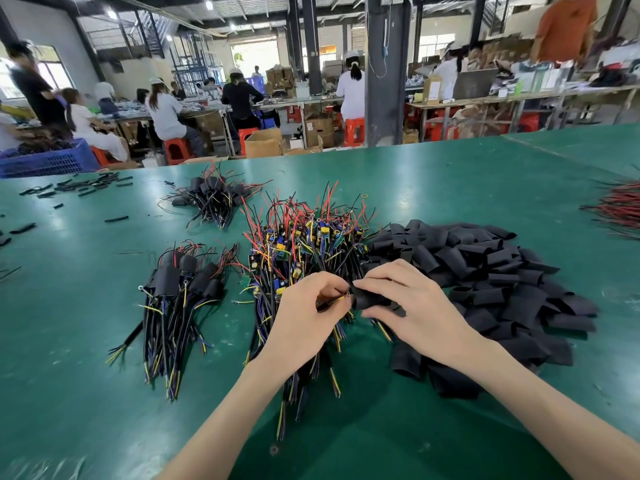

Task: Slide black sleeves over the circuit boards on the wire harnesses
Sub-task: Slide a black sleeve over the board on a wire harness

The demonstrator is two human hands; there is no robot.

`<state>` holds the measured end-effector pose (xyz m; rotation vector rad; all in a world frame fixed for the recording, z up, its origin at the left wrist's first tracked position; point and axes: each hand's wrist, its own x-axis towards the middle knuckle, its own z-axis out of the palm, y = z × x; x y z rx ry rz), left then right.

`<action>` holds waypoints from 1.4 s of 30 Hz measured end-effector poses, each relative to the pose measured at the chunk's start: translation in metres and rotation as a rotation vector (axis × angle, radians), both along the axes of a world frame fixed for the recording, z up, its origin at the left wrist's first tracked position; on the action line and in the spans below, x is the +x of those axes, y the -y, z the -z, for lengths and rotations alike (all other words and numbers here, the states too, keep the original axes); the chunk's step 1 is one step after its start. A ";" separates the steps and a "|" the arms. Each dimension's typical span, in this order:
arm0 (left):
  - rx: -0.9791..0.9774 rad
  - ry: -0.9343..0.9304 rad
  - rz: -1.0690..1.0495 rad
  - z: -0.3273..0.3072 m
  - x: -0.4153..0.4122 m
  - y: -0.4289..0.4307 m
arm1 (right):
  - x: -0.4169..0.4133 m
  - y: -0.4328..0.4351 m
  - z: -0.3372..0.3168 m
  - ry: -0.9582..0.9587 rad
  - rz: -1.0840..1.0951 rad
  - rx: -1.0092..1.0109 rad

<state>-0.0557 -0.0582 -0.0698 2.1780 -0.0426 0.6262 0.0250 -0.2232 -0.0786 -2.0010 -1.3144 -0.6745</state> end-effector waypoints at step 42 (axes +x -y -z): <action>0.473 -0.361 -0.629 -0.056 0.134 -0.051 | 0.047 0.023 0.015 -0.352 0.613 -0.402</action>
